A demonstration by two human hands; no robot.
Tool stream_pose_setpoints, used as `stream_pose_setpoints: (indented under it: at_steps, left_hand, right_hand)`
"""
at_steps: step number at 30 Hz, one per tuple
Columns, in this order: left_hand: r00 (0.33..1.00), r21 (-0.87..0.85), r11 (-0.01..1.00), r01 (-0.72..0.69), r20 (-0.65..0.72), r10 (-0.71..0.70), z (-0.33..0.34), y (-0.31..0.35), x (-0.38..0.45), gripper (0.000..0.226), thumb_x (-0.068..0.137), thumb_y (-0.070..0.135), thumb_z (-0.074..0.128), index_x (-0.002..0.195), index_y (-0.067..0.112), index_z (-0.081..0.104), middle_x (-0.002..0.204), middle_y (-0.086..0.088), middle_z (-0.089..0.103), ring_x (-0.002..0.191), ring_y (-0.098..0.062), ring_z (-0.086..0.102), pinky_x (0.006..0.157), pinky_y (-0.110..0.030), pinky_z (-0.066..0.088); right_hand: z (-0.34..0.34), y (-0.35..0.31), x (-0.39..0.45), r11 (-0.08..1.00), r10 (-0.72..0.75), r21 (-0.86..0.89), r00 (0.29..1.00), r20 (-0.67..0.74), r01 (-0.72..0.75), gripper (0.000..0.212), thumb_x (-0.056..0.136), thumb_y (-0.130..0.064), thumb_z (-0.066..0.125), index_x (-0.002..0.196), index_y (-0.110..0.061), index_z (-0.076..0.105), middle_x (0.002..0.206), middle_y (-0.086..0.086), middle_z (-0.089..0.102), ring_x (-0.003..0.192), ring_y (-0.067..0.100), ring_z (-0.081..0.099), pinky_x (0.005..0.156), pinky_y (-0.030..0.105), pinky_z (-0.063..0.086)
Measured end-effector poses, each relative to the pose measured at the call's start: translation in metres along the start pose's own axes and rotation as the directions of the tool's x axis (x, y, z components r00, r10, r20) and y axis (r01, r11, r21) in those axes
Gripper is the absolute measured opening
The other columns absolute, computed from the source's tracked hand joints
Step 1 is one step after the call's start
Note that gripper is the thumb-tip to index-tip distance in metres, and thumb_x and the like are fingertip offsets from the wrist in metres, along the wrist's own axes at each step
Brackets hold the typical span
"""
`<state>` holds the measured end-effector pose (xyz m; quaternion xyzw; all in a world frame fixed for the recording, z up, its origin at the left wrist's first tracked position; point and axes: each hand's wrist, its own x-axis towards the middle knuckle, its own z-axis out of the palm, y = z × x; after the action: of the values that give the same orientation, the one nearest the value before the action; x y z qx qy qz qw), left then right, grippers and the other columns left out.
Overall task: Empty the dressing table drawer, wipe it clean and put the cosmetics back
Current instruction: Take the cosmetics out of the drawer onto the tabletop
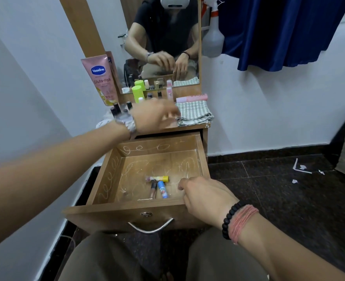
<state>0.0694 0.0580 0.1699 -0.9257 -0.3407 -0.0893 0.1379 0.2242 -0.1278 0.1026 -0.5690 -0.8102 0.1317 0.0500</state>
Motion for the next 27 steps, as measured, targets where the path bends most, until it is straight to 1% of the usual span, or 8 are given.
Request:
stream_pose_setpoints:
  at_steps: [2, 5, 10, 14, 19, 23, 25, 27]
  left_hand:
    - [0.961, 0.075, 0.994, -0.079, 0.271, 0.056, 0.023, 0.016, -0.032, 0.025, 0.094, 0.039, 0.041, 0.111, 0.032, 0.058, 0.106, 0.009, 0.062, 0.087, -0.01, 0.06, 0.065, -0.025, 0.052]
    - [0.858, 0.078, 0.996, 0.045, 0.508, -0.079, 0.057, 0.031, -0.069, 0.027, 0.092, 0.034, 0.048, 0.118, 0.029, 0.055, 0.109, 0.006, 0.062, 0.088, -0.015, 0.061, 0.064, -0.028, 0.05]
    - [0.813, -0.043, 0.971, 0.237, 0.556, -0.174, 0.097, 0.035, -0.089, 0.029, 0.091, 0.028, 0.054, 0.12, 0.025, 0.058, 0.119, 0.0, 0.059, 0.103, -0.021, 0.058, 0.075, -0.028, 0.043]
    - [0.801, -0.022, 0.965, 0.263, 0.562, -0.206, 0.104, 0.029, -0.091, 0.026, 0.089, 0.027, 0.057, 0.114, 0.02, 0.057, 0.114, -0.003, 0.06, 0.099, -0.022, 0.058, 0.075, -0.029, 0.044]
    - [0.856, 0.013, 0.964, 0.264, 0.458, -0.24, 0.079, 0.025, -0.08, 0.021, 0.092, 0.032, 0.052, 0.11, 0.026, 0.059, 0.108, 0.003, 0.061, 0.089, -0.019, 0.062, 0.065, -0.028, 0.048]
    - [0.961, -0.145, 0.958, 0.246, 0.167, -0.221, 0.027, 0.023, -0.041, 0.013, 0.092, 0.024, 0.055, 0.103, 0.023, 0.062, 0.096, 0.008, 0.063, 0.082, -0.008, 0.059, 0.066, -0.017, 0.042]
    - [0.971, -0.193, 0.952, 0.238, 0.033, -0.236, 0.001, 0.019, -0.016, 0.011, 0.09, 0.019, 0.06, 0.101, 0.021, 0.063, 0.092, 0.01, 0.062, 0.079, -0.005, 0.056, 0.063, -0.012, 0.038]
    - [0.964, -0.224, 0.945, 0.24, -0.061, -0.259, -0.017, 0.009, 0.007, 0.012, 0.085, 0.017, 0.067, 0.097, 0.017, 0.065, 0.093, 0.005, 0.062, 0.079, -0.009, 0.056, 0.065, -0.016, 0.043]
  right_hand:
    - [0.0, 0.0, 0.0, 1.0, 0.0, -0.005, 1.0, 0.006, 0.0, 0.038, 0.095, -0.009, 0.038, 0.13, -0.017, 0.051, 0.117, 0.008, 0.062, 0.102, 0.029, 0.059, 0.083, 0.034, 0.047]
    - [0.0, -0.002, -0.001, 1.0, -0.008, -0.011, 1.0, 0.018, 0.009, 0.036, 0.096, -0.01, 0.037, 0.129, -0.017, 0.051, 0.115, 0.008, 0.062, 0.101, 0.029, 0.059, 0.081, 0.034, 0.046]
    - [0.001, -0.004, -0.002, 1.0, -0.022, -0.006, 0.999, 0.029, 0.022, 0.035, 0.097, -0.012, 0.036, 0.127, -0.018, 0.052, 0.114, 0.008, 0.062, 0.1, 0.029, 0.06, 0.081, 0.034, 0.046]
    - [0.001, -0.002, -0.003, 0.999, -0.034, -0.022, 0.999, 0.036, 0.035, 0.035, 0.097, -0.011, 0.035, 0.127, -0.017, 0.051, 0.114, 0.009, 0.061, 0.099, 0.029, 0.06, 0.081, 0.034, 0.045]
    - [0.002, 0.0, -0.001, 0.999, -0.038, -0.019, 0.999, 0.026, 0.038, 0.037, 0.096, -0.011, 0.035, 0.131, -0.017, 0.048, 0.116, 0.01, 0.062, 0.102, 0.031, 0.06, 0.081, 0.035, 0.044]
    - [0.003, -0.001, 0.001, 0.999, -0.043, -0.028, 0.999, 0.019, 0.044, 0.038, 0.095, -0.01, 0.036, 0.13, -0.016, 0.048, 0.114, 0.01, 0.063, 0.1, 0.031, 0.06, 0.078, 0.034, 0.043]
    - [0.004, -0.002, 0.001, 0.999, -0.043, -0.03, 0.999, 0.026, 0.043, 0.037, 0.095, -0.01, 0.036, 0.13, -0.016, 0.048, 0.115, 0.011, 0.063, 0.101, 0.032, 0.06, 0.08, 0.035, 0.044]
    - [0.006, -0.003, 0.001, 0.999, -0.042, -0.032, 0.999, 0.029, 0.043, 0.037, 0.095, -0.01, 0.037, 0.13, -0.016, 0.049, 0.114, 0.01, 0.063, 0.101, 0.031, 0.06, 0.079, 0.033, 0.043]
